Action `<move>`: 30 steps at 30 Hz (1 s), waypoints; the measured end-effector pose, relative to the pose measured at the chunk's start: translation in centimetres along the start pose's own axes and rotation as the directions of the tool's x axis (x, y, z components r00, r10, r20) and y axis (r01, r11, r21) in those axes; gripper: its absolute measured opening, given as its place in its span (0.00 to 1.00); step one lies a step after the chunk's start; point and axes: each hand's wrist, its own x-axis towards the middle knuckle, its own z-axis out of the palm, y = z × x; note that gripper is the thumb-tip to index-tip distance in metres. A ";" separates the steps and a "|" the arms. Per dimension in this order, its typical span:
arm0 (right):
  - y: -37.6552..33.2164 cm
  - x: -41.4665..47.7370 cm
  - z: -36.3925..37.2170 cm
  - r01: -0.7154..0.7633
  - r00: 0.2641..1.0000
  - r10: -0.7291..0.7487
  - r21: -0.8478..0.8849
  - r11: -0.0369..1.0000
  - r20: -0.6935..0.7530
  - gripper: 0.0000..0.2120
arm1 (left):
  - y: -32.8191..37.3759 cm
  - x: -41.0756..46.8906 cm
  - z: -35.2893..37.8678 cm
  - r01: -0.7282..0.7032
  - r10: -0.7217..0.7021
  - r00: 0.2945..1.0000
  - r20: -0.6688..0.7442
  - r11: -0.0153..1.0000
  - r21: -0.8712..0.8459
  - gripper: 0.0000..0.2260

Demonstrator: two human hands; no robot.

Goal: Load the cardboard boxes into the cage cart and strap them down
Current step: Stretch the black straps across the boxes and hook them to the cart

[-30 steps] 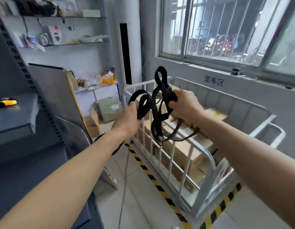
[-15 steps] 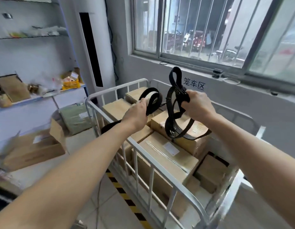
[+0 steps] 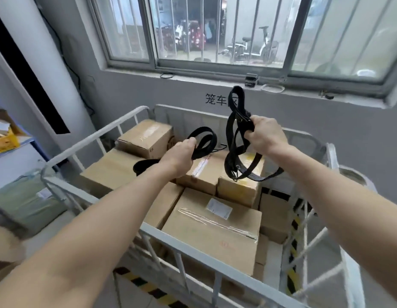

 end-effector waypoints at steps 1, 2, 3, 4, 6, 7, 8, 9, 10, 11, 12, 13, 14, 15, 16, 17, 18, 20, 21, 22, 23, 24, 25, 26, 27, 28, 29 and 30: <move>-0.5 0.8 1.0 -0.021 1.000 0.021 -0.008 1.000 0.002 0.07 | -1.2 0.9 0.1 -0.022 0.022 0.999 0.026 1.000 0.005 0.08; -1.0 1.4 1.9 -0.049 0.999 0.049 -0.014 0.999 0.007 0.07 | -2.3 1.7 0.4 -0.042 0.042 0.997 0.059 0.999 0.008 0.09; -1.4 2.0 2.8 -0.081 0.997 0.081 -0.017 0.997 0.009 0.08 | -3.4 2.5 0.7 -0.063 0.061 0.993 0.099 0.998 0.014 0.09; -1.6 2.6 3.7 -0.117 0.993 0.117 -0.019 0.993 0.011 0.08 | -4.4 3.3 1.1 -0.086 0.081 0.987 0.142 0.996 0.026 0.10; -1.8 3.3 5.1 -0.174 0.984 0.174 -0.025 0.984 0.018 0.08 | -6.2 4.7 2.2 -0.140 0.123 0.969 0.212 0.988 0.068 0.10; -1.8 3.5 5.7 -0.196 0.980 0.197 -0.030 0.980 0.023 0.08 | -6.9 5.3 2.9 -0.164 0.140 0.961 0.239 0.983 0.081 0.10; -1.7 3.8 6.3 -0.219 0.975 0.220 -0.033 0.975 0.031 0.07 | -7.5 5.9 3.7 -0.180 0.152 0.952 0.266 0.980 0.084 0.09; -1.5 4.0 6.7 -0.237 0.970 0.238 -0.037 0.971 0.039 0.07 | -8.0 6.4 4.5 -0.193 0.160 0.944 0.288 0.977 0.092 0.09; -1.3 4.2 7.2 -0.250 0.967 0.252 -0.044 0.967 0.048 0.07 | -8.4 6.9 5.3 -0.216 0.174 0.934 0.313 0.971 0.104 0.09; -1.0 4.4 7.7 -0.261 0.963 0.264 -0.058 0.964 0.056 0.07 | -8.6 7.3 6.2 -0.248 0.195 0.920 0.340 0.961 0.120 0.09; -0.7 4.6 8.2 -0.271 0.959 0.276 -0.075 0.960 0.064 0.07 | -8.9 7.7 7.0 -0.277 0.212 0.906 0.367 0.951 0.135 0.10; -0.5 4.8 8.7 -0.278 0.956 0.285 -0.091 0.956 0.074 0.07 | -9.2 7.9 7.9 -0.290 0.218 0.895 0.390 0.947 0.138 0.11; -0.2 5.0 9.1 -0.283 0.953 0.292 -0.101 0.954 0.086 0.06 | -9.5 8.1 8.8 -0.292 0.215 0.883 0.417 0.947 0.131 0.12; 0.2 5.2 9.6 -0.289 0.949 0.299 -0.104 0.952 0.095 0.06 | -9.7 8.2 9.7 -0.293 0.211 0.871 0.444 0.948 0.125 0.12; 0.6 5.3 9.9 -0.299 0.946 0.309 -0.104 0.949 0.102 0.05 | -10.0 8.4 10.6 -0.299 0.214 0.859 0.466 0.947 0.116 0.14; 0.9 5.5 10.3 -0.306 0.942 0.317 -0.104 0.946 0.107 0.05 | -10.2 8.6 11.3 -0.305 0.218 0.848 0.482 0.946 0.108 0.16; 1.2 5.7 10.7 -0.311 0.940 0.322 -0.108 0.944 0.112 0.05 | -10.5 8.8 12.1 -0.310 0.221 0.841 0.494 0.945 0.104 0.18; 1.7 6.2 11.3 -0.319 0.934 0.333 -0.119 0.940 0.126 0.05 | -10.7 9.1 13.3 -0.332 0.236 0.827 0.510 0.937 0.104 0.19; 1.8 6.4 11.6 -0.321 0.932 0.336 -0.124 0.939 0.135 0.04 | -10.8 9.3 13.8 -0.347 0.245 0.817 0.522 0.932 0.105 0.18; 1.8 6.6 11.9 -0.320 0.931 0.337 -0.126 0.939 0.142 0.04 | -11.0 9.5 14.3 -0.361 0.254 0.809 0.529 0.926 0.107 0.18; 1.9 6.8 12.2 -0.320 0.930 0.337 -0.127 0.939 0.146 0.04 | -11.1 9.6 14.8 -0.375 0.262 0.804 0.534 0.920 0.113 0.17; 1.9 7.0 12.4 -0.322 0.929 0.340 -0.130 0.938 0.149 0.04 | -11.2 9.8 15.3 -0.391 0.271 0.796 0.541 0.913 0.118 0.17; 1.9 7.2 12.6 -0.326 0.927 0.344 -0.134 0.936 0.151 0.04 | -11.3 10.1 15.7 -0.405 0.281 0.788 0.547 0.906 0.119 0.17; 1.9 7.4 12.8 -0.330 0.925 0.349 -0.136 0.934 0.151 0.05 | -11.4 10.5 16.0 -0.417 0.290 0.779 0.556 0.902 0.114 0.17; 1.9 7.6 13.0 -0.335 0.923 0.354 -0.137 0.932 0.149 0.05 | -11.4 10.9 16.3 -0.426 0.297 0.769 0.566 0.898 0.108 0.18; 1.9 7.8 13.1 -0.341 0.922 0.359 -0.137 0.930 0.146 0.06 | -11.5 11.2 16.6 -0.436 0.305 0.758 0.577 0.894 0.101 0.18; 1.8 8.0 13.3 -0.347 0.920 0.366 -0.140 0.927 0.141 0.06 | -11.6 11.6 16.8 -0.449 0.314 0.745 0.588 0.888 0.094 0.18; 1.6 8.1 13.6 -0.354 0.918 0.373 -0.145 0.924 0.134 0.06 | -11.8 11.9 17.1 -0.467 0.329 0.731 0.598 0.880 0.086 0.18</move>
